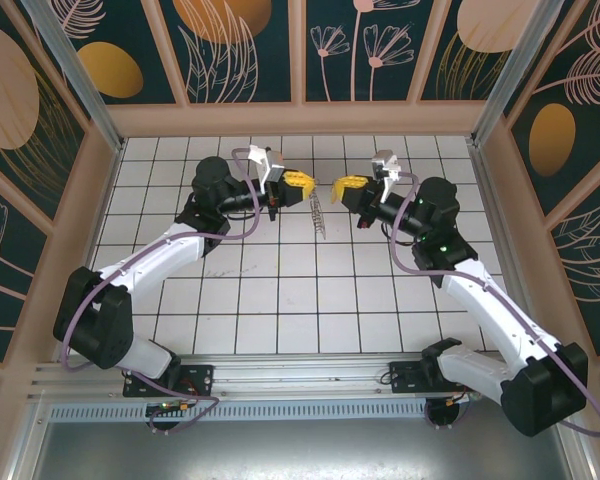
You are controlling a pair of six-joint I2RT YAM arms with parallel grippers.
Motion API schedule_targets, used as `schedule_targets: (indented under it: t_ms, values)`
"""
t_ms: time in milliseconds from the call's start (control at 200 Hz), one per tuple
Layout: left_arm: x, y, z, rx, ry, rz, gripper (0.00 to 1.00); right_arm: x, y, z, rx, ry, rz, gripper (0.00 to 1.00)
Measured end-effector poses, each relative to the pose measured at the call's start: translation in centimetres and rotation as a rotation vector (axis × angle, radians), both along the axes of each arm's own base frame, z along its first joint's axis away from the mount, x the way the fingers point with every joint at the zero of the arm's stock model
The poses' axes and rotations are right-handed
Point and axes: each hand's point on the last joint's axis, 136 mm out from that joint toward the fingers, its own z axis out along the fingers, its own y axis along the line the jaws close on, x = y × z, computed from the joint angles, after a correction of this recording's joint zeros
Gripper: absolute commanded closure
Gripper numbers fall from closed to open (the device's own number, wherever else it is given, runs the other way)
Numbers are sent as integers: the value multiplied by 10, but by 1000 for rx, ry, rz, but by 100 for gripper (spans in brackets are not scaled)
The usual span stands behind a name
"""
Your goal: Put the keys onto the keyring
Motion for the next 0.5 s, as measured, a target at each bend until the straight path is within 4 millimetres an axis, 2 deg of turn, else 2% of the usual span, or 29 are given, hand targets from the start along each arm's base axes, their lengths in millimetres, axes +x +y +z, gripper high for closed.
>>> schedule_targets:
  t_ms: [500]
  values:
    - [-6, -7, 6, 8, -23, -23, 100, -6, 21, -5, -5, 12, 69, 100]
